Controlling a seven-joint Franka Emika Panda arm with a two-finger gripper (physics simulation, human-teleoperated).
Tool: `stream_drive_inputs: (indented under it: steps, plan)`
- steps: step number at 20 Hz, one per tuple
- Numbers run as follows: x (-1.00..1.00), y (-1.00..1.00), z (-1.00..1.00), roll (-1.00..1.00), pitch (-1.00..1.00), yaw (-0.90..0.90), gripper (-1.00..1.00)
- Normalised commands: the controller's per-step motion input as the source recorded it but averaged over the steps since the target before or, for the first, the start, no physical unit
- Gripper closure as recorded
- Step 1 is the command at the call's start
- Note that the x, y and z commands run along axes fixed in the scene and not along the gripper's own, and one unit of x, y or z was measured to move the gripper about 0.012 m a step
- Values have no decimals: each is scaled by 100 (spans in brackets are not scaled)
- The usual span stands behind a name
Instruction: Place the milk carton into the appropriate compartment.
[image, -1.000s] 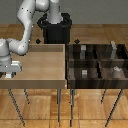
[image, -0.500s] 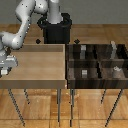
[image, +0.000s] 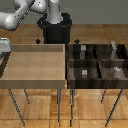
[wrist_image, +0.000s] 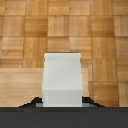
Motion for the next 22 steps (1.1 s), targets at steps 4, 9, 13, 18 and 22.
stream_drive_inputs:
  steps: [4, 9, 13, 18, 22]
  plan:
    - [0, 50, 25, 0, 0, 0, 100]
    - [0, 100, 0, 0, 0, 0, 100]
    - [0, 100, 0, 0, 0, 0, 100]
    - [0, 100, 0, 0, 0, 0, 100]
    - [0, 100, 0, 0, 0, 0, 100]
